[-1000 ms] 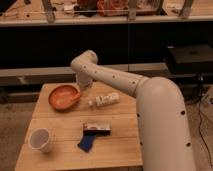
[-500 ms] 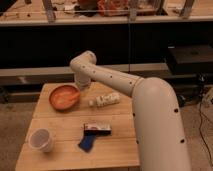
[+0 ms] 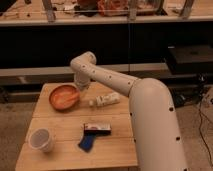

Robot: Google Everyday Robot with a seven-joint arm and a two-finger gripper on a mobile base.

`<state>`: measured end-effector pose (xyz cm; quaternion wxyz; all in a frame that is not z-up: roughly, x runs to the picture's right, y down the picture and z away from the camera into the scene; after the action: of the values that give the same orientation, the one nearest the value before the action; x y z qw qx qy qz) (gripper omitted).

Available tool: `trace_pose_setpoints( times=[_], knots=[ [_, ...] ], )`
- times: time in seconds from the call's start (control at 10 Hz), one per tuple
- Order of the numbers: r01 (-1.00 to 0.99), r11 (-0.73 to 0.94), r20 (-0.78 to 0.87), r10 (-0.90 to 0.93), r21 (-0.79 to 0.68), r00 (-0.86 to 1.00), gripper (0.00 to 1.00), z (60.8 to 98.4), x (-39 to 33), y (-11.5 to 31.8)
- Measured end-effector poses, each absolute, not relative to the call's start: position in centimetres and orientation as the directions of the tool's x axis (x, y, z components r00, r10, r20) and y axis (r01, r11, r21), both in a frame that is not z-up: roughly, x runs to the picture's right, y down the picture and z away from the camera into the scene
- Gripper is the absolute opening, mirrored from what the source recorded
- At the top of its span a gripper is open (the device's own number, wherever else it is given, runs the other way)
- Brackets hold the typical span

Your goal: Place the pepper in the ceramic bowl

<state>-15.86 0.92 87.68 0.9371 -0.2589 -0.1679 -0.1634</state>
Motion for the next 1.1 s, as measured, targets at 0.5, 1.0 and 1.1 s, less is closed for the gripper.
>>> trace_pose_setpoints(
  times=[0.5,1.0,1.1],
  knots=[
    [0.389,0.812,0.406,-0.209,-0.435,0.890,0.01,88.3,-17.4,1.0],
    [0.375,0.817,0.403,-0.194,-0.439,0.894,0.01,88.8,-18.0,0.9],
    [0.371,0.818,0.401,-0.191,-0.439,0.896,0.01,88.8,-18.0,0.8]
  ],
)
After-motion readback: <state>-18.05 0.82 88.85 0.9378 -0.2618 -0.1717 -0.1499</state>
